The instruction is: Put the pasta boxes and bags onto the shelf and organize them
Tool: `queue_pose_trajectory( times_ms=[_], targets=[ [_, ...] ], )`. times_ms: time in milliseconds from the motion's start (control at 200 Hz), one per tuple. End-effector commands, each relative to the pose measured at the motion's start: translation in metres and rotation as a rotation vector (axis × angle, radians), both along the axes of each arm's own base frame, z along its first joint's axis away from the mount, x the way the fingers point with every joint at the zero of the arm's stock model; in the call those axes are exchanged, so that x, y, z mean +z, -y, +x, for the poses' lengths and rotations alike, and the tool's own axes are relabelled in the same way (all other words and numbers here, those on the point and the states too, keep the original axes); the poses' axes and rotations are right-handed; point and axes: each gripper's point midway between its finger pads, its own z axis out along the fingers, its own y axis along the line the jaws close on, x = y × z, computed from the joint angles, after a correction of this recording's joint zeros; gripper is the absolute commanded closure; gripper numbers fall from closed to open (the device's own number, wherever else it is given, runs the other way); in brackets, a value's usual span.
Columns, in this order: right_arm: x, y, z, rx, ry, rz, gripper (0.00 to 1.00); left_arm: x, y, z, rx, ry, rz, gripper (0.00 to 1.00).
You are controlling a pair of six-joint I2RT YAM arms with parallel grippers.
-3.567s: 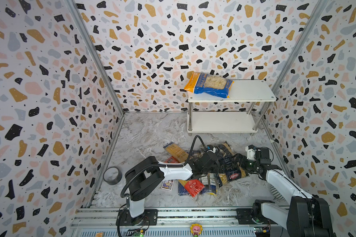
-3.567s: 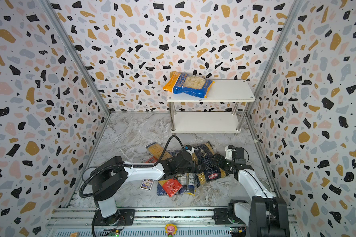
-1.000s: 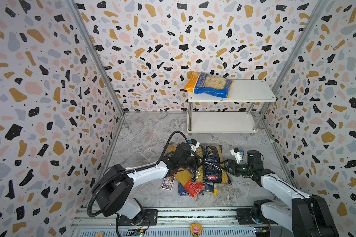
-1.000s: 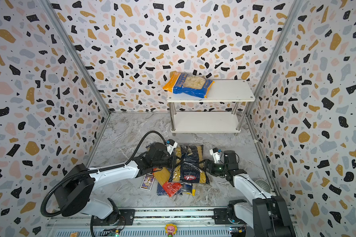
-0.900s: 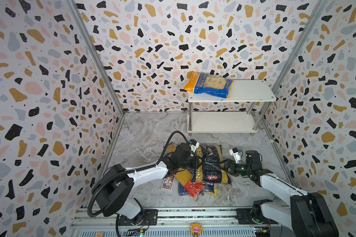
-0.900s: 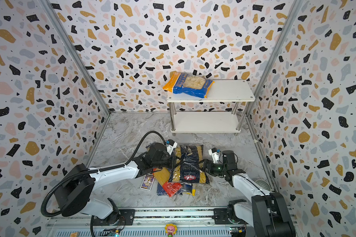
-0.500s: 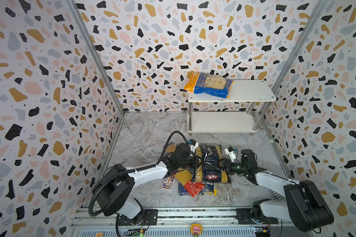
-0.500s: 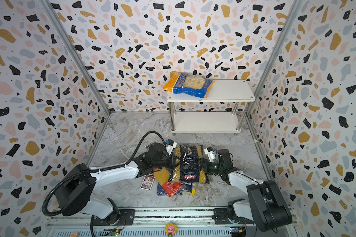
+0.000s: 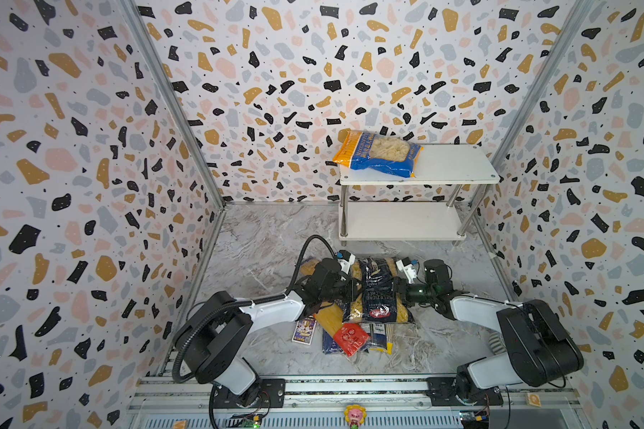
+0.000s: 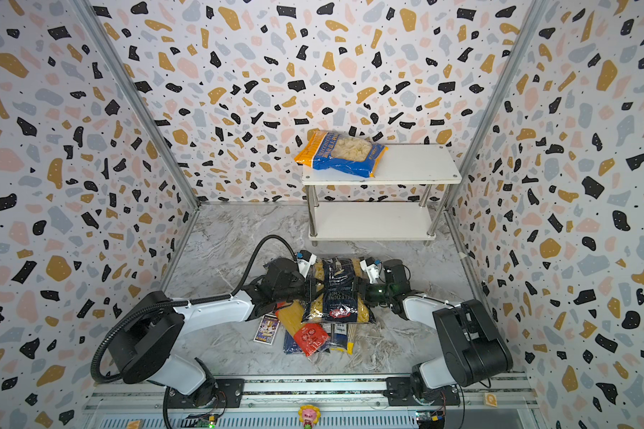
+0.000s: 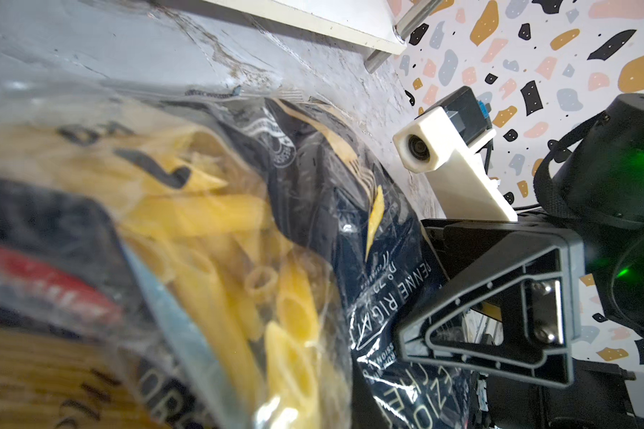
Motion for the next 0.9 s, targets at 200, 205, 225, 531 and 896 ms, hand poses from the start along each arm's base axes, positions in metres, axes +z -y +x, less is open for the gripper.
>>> queue_pose_trajectory(
  times_ms=[200, 205, 225, 531, 896],
  targets=[
    [0.088, -0.038, 0.003, 0.177, 0.319, 0.181, 0.1, -0.019, 0.003, -0.004, -0.017, -0.019, 0.029, 0.78],
    [0.089, -0.039, 0.003, 0.178, 0.321, 0.182, 0.1, -0.019, 0.003, -0.003, -0.017, -0.018, 0.03, 0.78],
    [0.092, -0.038, 0.004, 0.176, 0.331, 0.184, 0.1, -0.018, 0.003, -0.003, -0.016, -0.017, 0.031, 0.78],
    [0.145, -0.045, 0.005, 0.206, 0.453, 0.253, 0.07, -0.009, 0.006, -0.003, -0.023, -0.008, 0.012, 0.78],
    [0.144, -0.066, -0.006, 0.29, 0.434, 0.305, 0.15, -0.005, 0.008, -0.007, -0.032, 0.005, 0.004, 0.74]
  ],
)
